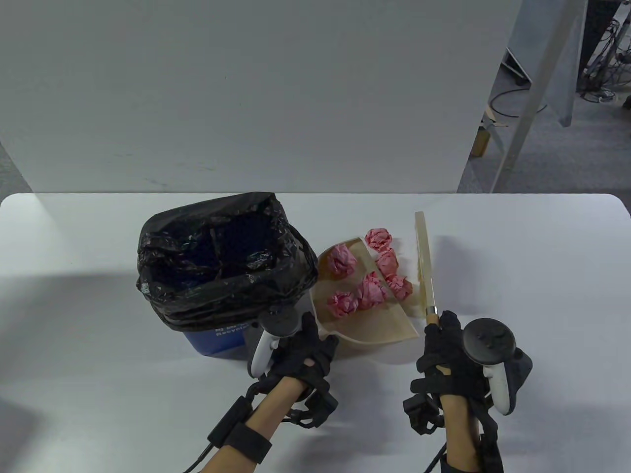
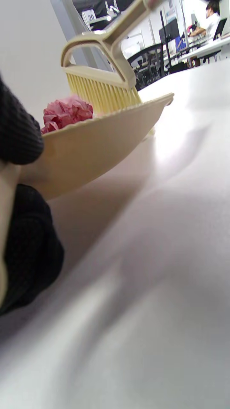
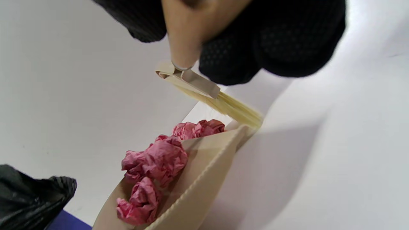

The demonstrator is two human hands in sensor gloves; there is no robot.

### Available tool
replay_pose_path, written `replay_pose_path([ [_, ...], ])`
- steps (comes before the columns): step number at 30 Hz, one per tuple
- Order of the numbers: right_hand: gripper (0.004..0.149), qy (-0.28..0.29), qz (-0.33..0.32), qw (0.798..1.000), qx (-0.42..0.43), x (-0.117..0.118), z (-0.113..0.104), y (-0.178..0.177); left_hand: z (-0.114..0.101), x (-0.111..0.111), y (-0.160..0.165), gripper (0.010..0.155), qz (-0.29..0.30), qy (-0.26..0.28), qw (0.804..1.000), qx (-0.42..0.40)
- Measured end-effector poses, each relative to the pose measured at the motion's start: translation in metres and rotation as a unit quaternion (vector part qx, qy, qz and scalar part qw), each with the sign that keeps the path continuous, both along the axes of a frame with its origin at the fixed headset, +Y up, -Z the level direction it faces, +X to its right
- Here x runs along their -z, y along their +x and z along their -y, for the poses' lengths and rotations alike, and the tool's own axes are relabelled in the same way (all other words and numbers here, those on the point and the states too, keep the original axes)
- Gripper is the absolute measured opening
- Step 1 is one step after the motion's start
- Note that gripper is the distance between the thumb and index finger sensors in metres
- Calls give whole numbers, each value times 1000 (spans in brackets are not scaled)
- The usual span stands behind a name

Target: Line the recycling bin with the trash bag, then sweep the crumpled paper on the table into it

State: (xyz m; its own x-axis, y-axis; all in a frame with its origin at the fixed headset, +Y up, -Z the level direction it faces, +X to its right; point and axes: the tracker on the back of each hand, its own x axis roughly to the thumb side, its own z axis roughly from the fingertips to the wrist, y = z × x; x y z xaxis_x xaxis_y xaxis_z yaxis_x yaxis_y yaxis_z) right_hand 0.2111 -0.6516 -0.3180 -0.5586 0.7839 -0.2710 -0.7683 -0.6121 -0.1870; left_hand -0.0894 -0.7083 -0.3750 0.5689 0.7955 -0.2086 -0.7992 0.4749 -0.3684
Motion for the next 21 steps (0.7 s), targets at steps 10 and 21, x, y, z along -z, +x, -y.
replay_pose_path([
  [10,59,19,34,993,111,-1,10,27,-28,-15,6,81,24,32,997,-72],
  [21,60,25,55,989,133,-1,17,38,-111,-41,-13,81,30,105,971,-212],
])
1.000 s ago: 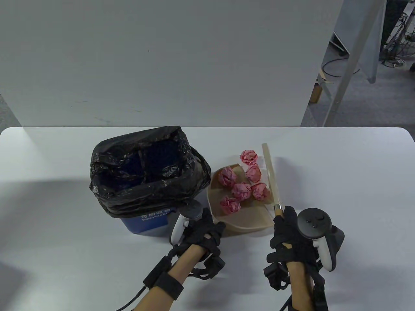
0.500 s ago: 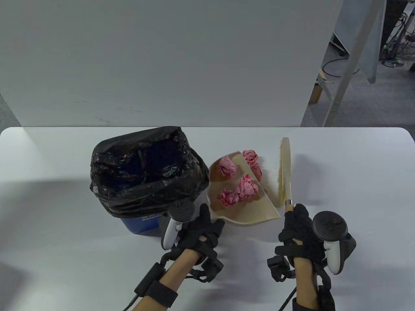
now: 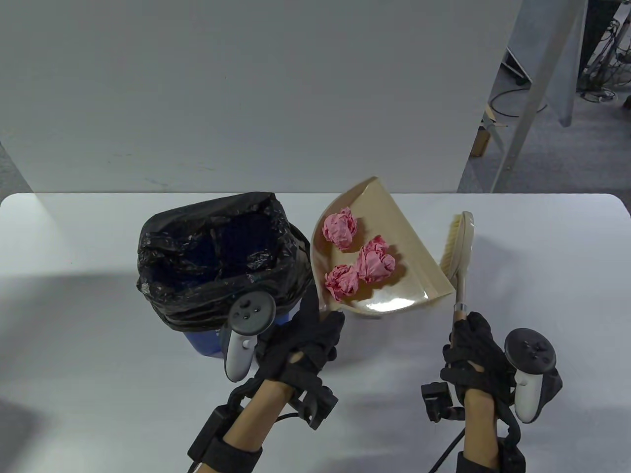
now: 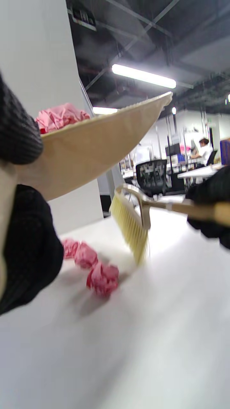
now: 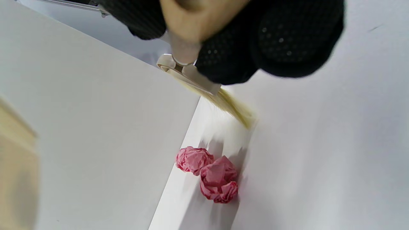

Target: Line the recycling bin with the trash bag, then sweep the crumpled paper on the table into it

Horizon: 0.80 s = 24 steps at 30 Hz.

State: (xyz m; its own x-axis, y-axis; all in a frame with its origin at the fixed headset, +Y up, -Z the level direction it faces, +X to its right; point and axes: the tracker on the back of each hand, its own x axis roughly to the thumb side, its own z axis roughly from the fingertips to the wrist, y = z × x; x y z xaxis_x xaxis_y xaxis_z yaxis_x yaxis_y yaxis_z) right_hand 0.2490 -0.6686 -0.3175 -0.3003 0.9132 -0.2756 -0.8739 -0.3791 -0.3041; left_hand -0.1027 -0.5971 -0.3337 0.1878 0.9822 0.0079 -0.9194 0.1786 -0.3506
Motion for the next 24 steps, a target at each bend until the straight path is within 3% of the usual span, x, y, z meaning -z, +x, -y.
replay_pose_path([
  [5,59,5,-9,1000,0,1,2,-4,-48,-15,-30,81,-37,56,998,5],
  [9,60,5,-10,1000,-13,2,1,-7,-70,-21,-67,80,-94,86,991,28],
  [15,60,7,-23,1000,-16,3,1,-12,-79,-25,-129,80,-184,110,972,97],
  [22,59,7,-28,999,-14,4,1,-13,-75,-22,-180,79,-295,140,927,186],
  [24,59,7,-29,999,-13,4,1,-14,-75,-22,-187,79,-316,153,906,236],
])
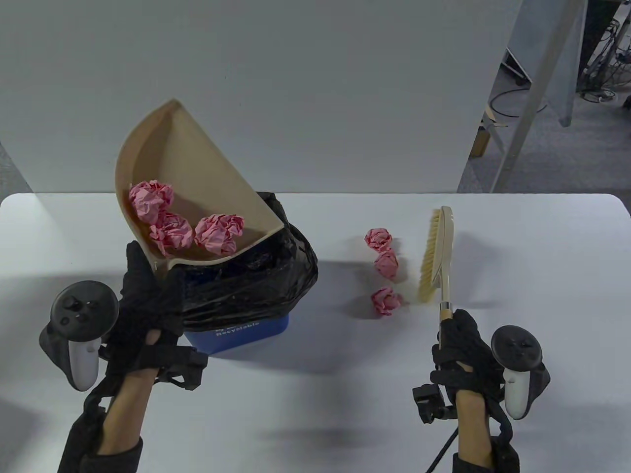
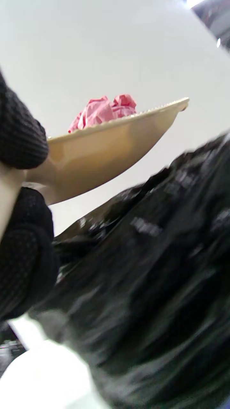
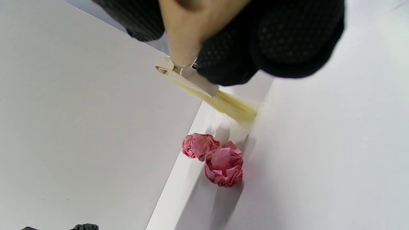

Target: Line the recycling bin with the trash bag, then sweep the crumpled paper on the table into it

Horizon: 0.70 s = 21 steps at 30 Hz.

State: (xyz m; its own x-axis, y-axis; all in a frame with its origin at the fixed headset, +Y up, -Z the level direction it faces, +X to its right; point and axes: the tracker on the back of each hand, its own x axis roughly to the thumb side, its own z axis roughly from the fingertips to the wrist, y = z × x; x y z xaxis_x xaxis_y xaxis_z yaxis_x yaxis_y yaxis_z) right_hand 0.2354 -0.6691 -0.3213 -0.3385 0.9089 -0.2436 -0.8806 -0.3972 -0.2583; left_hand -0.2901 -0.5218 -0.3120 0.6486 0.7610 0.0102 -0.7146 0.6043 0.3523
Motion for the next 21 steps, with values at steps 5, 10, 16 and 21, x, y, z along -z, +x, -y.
replay_pose_path([
  [5,60,-1,-4,1000,-3,1,0,-1,-3,-2,-2,78,-49,13,983,176],
  [10,60,-1,-7,1000,0,1,0,-2,-6,-3,1,76,-80,34,951,296],
  [16,59,-1,-6,1000,-1,2,1,-3,-9,-13,4,76,-118,84,933,329],
  [21,59,0,-7,1000,-2,2,1,-3,-11,-24,8,76,-125,127,948,264],
])
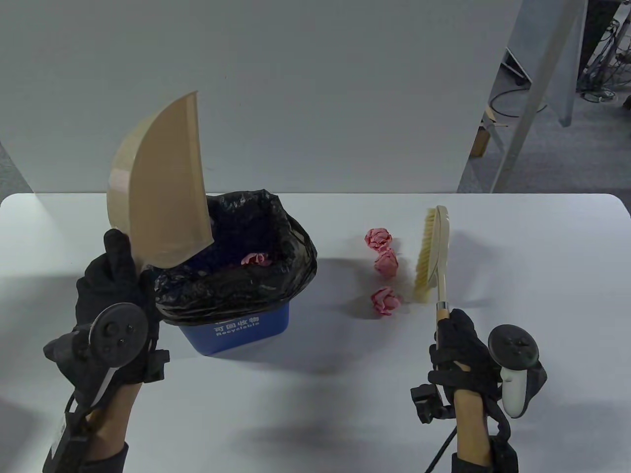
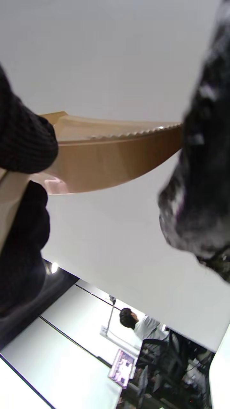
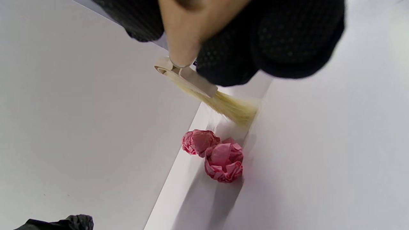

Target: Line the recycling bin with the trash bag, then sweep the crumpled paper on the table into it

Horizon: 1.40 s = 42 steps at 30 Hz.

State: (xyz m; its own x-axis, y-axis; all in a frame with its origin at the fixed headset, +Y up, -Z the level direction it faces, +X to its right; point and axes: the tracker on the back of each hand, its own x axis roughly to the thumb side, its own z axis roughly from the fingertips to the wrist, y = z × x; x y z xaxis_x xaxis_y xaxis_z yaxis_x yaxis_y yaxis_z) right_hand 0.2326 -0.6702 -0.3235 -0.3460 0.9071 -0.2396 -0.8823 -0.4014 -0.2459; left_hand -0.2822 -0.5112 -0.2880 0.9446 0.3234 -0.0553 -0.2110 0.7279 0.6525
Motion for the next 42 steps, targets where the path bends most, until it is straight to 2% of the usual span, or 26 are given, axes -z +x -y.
replay_pose_path([
  [3,59,1,-1,1000,-2,0,0,0,-1,-5,7,77,53,7,995,-81],
  [8,59,2,0,1000,-2,0,0,-1,1,-4,32,77,179,-17,963,-199],
  [11,60,3,2,1000,0,0,0,-1,6,0,57,78,269,-60,925,-261],
  [12,59,4,2,1000,-1,0,0,-1,10,4,69,78,300,-81,906,-287],
  [14,59,6,4,1000,-3,0,0,-1,18,11,89,78,345,-116,874,-322],
  [17,59,9,8,1000,-2,0,0,0,35,21,124,78,386,-161,840,-346],
  [24,59,16,17,1000,9,-2,-1,4,82,47,178,78,388,-241,824,-335],
  [29,59,17,23,999,16,-2,-1,7,121,64,185,79,356,-280,834,-316],
  [31,59,18,26,999,7,-2,-2,8,136,68,183,78,344,-298,830,-323],
  [33,59,19,27,999,-1,-2,-2,7,144,67,178,78,337,-317,831,-309],
  [42,59,16,16,999,-30,0,1,0,163,61,176,79,250,-392,863,-197],
])
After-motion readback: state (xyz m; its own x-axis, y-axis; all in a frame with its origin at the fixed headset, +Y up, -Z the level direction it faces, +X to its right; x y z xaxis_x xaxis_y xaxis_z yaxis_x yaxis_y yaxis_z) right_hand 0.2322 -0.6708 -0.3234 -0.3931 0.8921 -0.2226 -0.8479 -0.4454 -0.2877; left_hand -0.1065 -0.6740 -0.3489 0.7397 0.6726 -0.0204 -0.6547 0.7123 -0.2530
